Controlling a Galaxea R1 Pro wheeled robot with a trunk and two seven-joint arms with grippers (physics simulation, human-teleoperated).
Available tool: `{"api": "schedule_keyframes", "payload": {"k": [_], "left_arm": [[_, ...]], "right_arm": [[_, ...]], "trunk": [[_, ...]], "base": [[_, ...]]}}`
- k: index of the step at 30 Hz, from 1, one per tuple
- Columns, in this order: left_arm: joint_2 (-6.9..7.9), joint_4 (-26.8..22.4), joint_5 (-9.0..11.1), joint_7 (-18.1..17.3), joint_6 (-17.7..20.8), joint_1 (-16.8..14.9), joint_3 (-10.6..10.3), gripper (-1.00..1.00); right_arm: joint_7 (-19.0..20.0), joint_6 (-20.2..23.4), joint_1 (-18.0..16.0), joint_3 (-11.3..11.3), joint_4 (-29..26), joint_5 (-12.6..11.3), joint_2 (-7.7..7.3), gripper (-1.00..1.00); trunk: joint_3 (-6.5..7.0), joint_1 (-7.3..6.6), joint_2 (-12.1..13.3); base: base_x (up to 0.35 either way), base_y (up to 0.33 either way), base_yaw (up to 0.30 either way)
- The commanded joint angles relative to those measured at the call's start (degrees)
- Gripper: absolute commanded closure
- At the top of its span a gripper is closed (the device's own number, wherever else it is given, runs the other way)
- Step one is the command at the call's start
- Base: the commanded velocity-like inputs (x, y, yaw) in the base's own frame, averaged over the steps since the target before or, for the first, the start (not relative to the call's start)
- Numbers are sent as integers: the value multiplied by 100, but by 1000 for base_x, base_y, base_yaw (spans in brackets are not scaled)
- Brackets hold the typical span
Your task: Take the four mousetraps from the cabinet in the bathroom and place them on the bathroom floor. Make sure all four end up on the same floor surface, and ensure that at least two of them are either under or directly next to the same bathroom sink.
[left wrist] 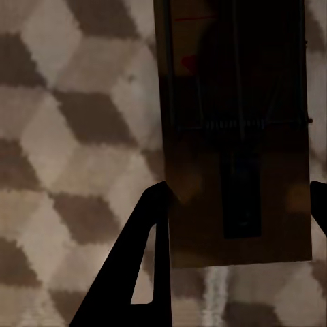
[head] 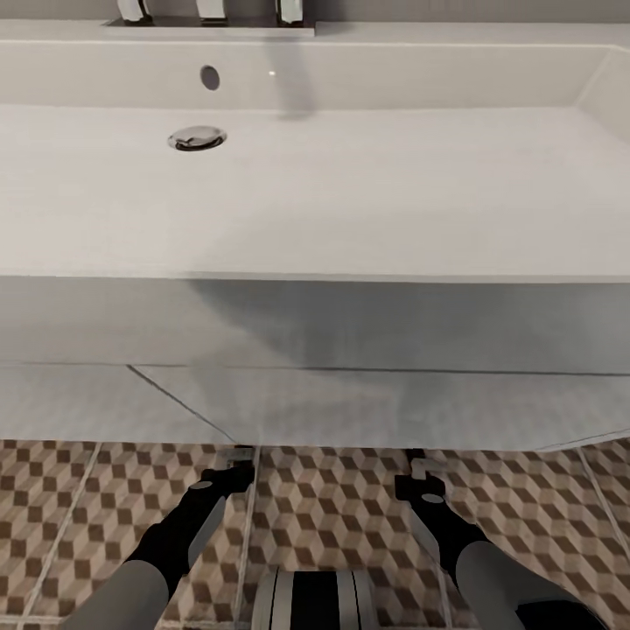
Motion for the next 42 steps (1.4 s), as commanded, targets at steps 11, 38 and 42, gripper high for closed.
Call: {"api": "schedule_keyframes", "payload": {"k": [11, 38, 42], "left_arm": [[5, -16, 51, 65, 25, -2, -30, 100], [155, 123, 85, 65, 42, -1, -20, 100], [202, 124, 86, 65, 39, -2, -20, 100]], "right_arm": [[-15, -21, -3, 38, 3, -51, -1, 100], [28, 65, -11, 31, 109, -84, -59, 100], [41, 65, -12, 30, 115, -97, -68, 100]], "trunk": [[-3, 1, -1], [-3, 1, -1], [-3, 1, -1]], "base": [[59, 0, 0], [1, 0, 0], [0, 0, 0]]}}
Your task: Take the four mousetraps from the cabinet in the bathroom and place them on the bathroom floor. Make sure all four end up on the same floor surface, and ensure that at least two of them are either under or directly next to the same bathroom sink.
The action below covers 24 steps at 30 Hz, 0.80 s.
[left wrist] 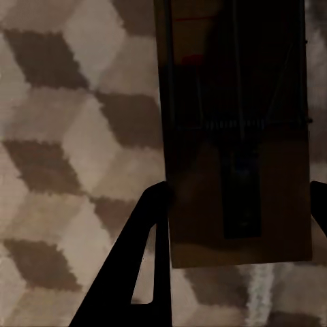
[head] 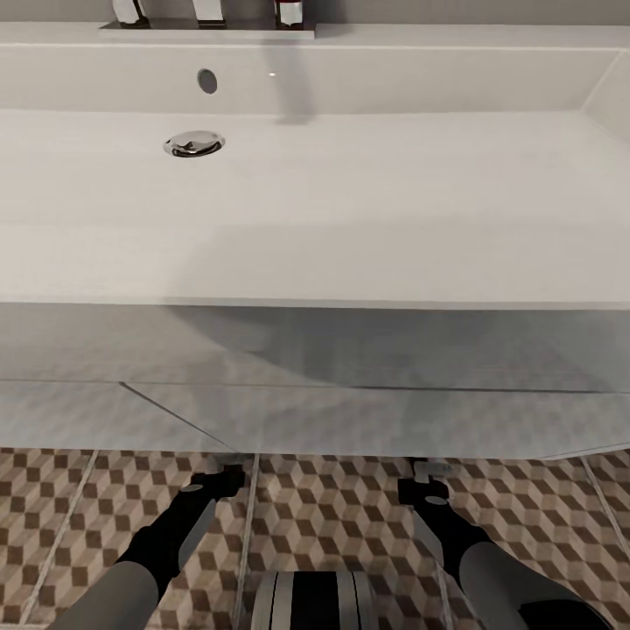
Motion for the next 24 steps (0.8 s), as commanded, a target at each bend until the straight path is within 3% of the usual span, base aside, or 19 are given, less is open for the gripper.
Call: {"api": "schedule_keyframes", "payload": {"k": [1, 11, 24], "left_arm": [[11, -10, 49, 63, 25, -1, -38, 100], [79, -45, 42, 63, 8, -4, -38, 100], [36, -100, 27, 57, 30, 0, -62, 100]], "right_arm": [[-12, -10, -3, 38, 1, -59, -4, 100], [7, -58, -4, 38, 3, -96, -15, 100], [8, -88, -4, 34, 3, -84, -6, 100]], "trunk": [[-3, -1, -1], [-3, -1, -1], [-3, -1, -1]], "base": [[0, 0, 0], [0, 0, 0], [0, 0, 0]]}}
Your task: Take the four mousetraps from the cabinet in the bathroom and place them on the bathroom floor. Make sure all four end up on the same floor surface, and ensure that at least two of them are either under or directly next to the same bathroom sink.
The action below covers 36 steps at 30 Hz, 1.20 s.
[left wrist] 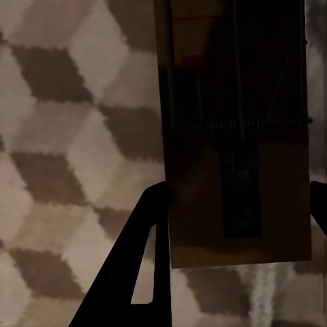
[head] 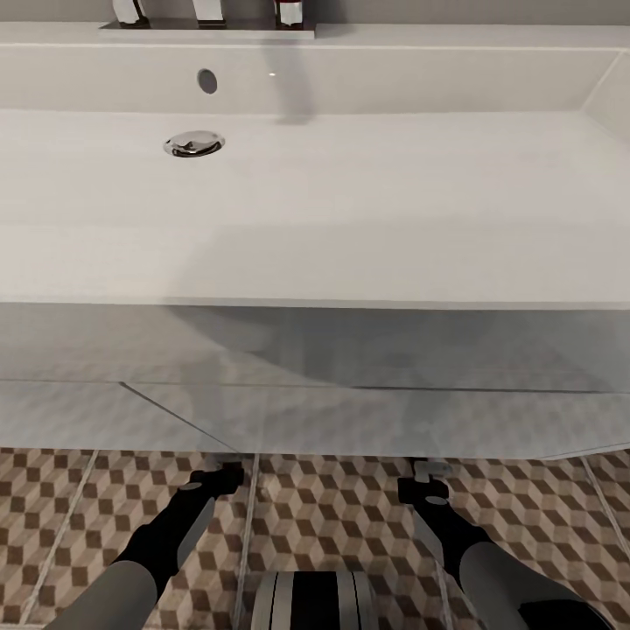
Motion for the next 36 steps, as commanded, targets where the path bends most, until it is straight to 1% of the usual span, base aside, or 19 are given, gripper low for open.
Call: {"api": "schedule_keyframes", "payload": {"k": [1, 16, 28, 36], "left_arm": [[7, -23, 48, 72, 32, -1, -48, 100], [-20, -67, 46, 82, 68, -1, -42, 100], [-24, -65, 52, 82, 64, -3, -42, 100], [-22, -66, 49, 82, 44, -2, -41, 100]], "right_arm": [[-13, -19, -1, 35, 1, -57, 2, 100], [-13, -21, -1, 30, -6, -1, 37, 100], [-13, -21, 1, 32, -14, 6, 33, 100], [-12, -31, 1, 38, -45, 1, 17, 100]], "trunk": [[-3, -1, -1], [-3, -1, -1], [-269, 30, -17], [-269, 30, -17]], "base": [[0, 0, 0], [0, 0, 0], [0, 0, 0], [0, 0, 0]]}}
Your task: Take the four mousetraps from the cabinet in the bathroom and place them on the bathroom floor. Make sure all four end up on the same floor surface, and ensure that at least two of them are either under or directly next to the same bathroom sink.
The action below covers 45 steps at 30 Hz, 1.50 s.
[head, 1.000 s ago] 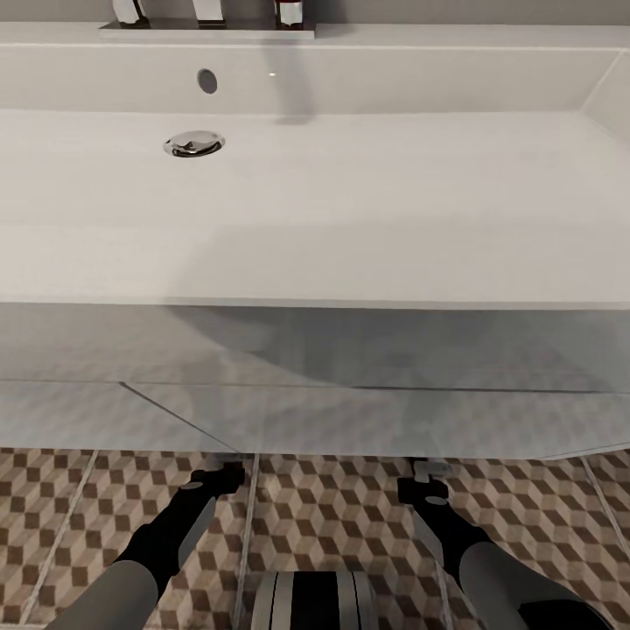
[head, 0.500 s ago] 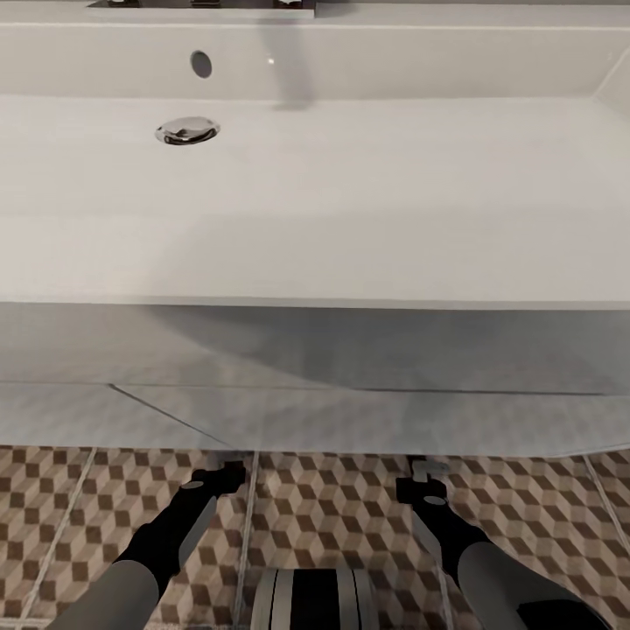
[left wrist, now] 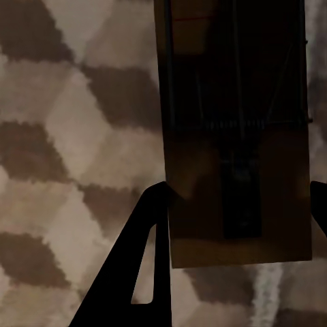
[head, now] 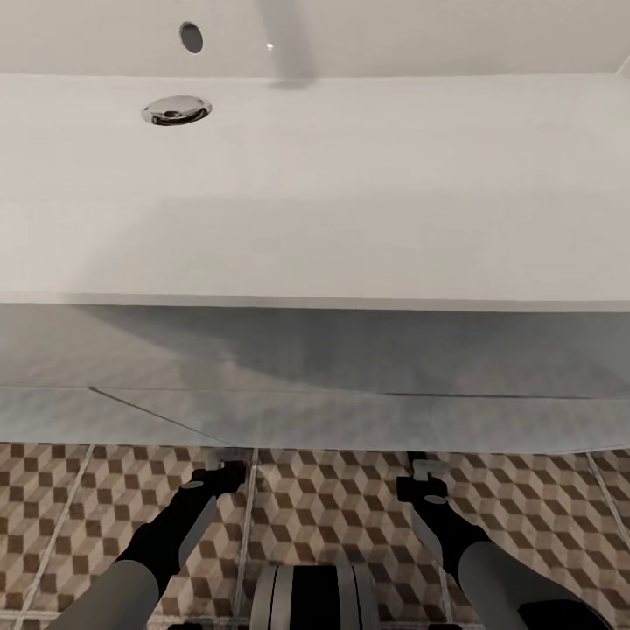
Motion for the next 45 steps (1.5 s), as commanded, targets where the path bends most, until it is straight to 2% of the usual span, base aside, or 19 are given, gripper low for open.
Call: {"api": "schedule_keyframes", "payload": {"k": [1, 15, 23, 36, 45], "left_arm": [[6, -11, 50, 63, 24, -1, -36, 100], [8, -15, 47, 71, 2, -1, -28, 100], [12, -10, 52, 64, -19, 0, -20, 100], [13, 12, 54, 63, -28, 0, -27, 100], [9, -4, 54, 63, -28, 0, -27, 100]], "right_arm": [[-13, -26, -3, 38, 3, -54, -3, 100], [18, -163, -3, 40, -7, -67, -10, 100], [225, -330, -3, 12, -2, -111, -10, 100], [265, -355, -3, -3, -1, -118, -10, 100], [265, -352, -3, -4, -1, -108, -2, 100]], "trunk": [[-3, -1, -1], [-3, -1, -1], [-3, -1, -1], [-291, 33, -19], [-291, 33, -19]], "base": [[0, 0, 0], [0, 0, 0], [0, 0, 0], [0, 0, 0], [0, 0, 0]]}}
